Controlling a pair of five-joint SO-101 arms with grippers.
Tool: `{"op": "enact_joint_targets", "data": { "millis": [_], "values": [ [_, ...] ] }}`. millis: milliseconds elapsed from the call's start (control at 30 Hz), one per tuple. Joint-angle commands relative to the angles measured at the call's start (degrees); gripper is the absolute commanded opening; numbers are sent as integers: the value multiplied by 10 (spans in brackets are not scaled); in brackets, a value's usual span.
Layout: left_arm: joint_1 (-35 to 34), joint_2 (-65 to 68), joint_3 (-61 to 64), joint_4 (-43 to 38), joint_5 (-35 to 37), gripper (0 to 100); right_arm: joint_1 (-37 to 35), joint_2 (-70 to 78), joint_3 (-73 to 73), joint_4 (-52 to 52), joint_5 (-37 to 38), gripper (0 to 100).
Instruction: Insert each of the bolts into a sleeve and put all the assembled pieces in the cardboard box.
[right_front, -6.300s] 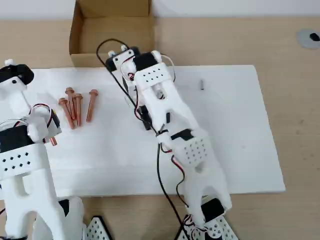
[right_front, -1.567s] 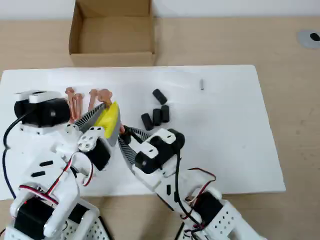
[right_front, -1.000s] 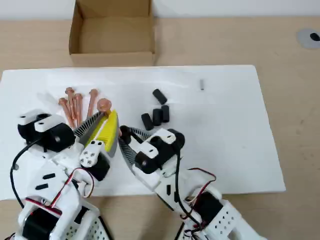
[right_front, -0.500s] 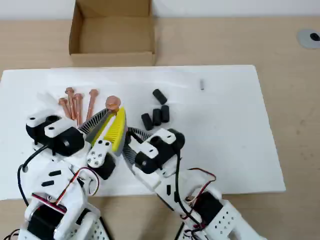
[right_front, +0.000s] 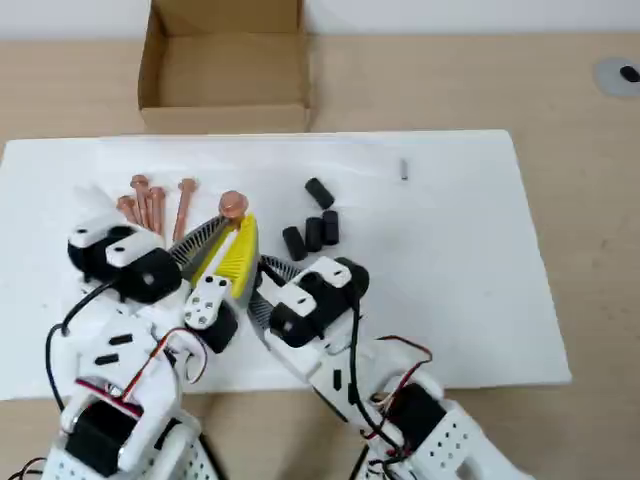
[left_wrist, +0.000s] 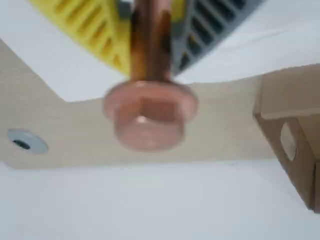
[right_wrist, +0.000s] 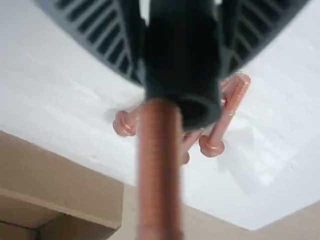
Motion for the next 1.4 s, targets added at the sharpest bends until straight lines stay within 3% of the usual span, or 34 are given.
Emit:
{"op": "enact_joint_targets", "data": {
  "millis": [0,400,767,1367],
  "values": [
    [-11,-4,-4,-14,-16,5,-4,-17,-23,1,-4,9],
    [-29,-3,-2,-9,-13,5,-4,-14,-22,1,-4,9],
    [-27,-6,-2,56,8,5,-4,-13,-21,1,-5,9],
    [-26,-3,-37,97,20,5,-4,-15,0,-2,-4,9]
  ]
}}
